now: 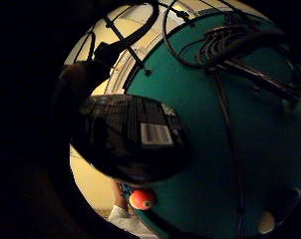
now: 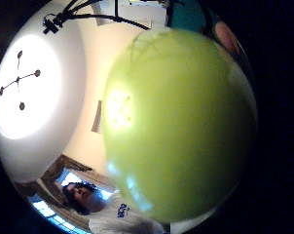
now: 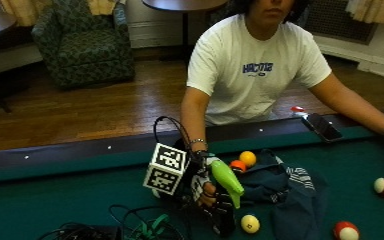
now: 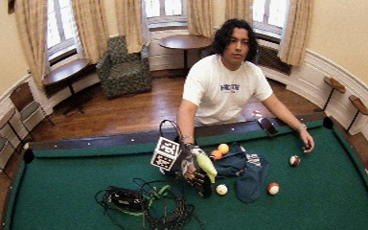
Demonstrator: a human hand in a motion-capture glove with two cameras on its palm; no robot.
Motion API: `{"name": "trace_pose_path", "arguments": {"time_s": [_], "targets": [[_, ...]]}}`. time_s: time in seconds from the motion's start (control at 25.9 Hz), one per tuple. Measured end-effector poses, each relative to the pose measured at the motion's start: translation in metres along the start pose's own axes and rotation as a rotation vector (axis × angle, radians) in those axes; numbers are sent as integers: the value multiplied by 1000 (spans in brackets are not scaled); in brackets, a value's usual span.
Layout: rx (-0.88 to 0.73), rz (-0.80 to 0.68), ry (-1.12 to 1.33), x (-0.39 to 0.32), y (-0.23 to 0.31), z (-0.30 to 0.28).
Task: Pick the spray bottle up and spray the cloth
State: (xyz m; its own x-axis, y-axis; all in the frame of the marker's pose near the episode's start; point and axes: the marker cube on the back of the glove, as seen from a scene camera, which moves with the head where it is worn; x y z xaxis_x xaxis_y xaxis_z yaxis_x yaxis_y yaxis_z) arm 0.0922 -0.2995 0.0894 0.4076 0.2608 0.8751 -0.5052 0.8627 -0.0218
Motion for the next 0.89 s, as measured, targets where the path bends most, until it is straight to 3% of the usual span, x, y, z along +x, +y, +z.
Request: {"name": "trace_pose_path", "arguments": {"time_s": [0.31,0.62,0.89], "targets": [[49,8,-120,-9,-17,15],[320,6,-87,-3,-19,18],[336,-23,-97,-23,-22,-10]]}}
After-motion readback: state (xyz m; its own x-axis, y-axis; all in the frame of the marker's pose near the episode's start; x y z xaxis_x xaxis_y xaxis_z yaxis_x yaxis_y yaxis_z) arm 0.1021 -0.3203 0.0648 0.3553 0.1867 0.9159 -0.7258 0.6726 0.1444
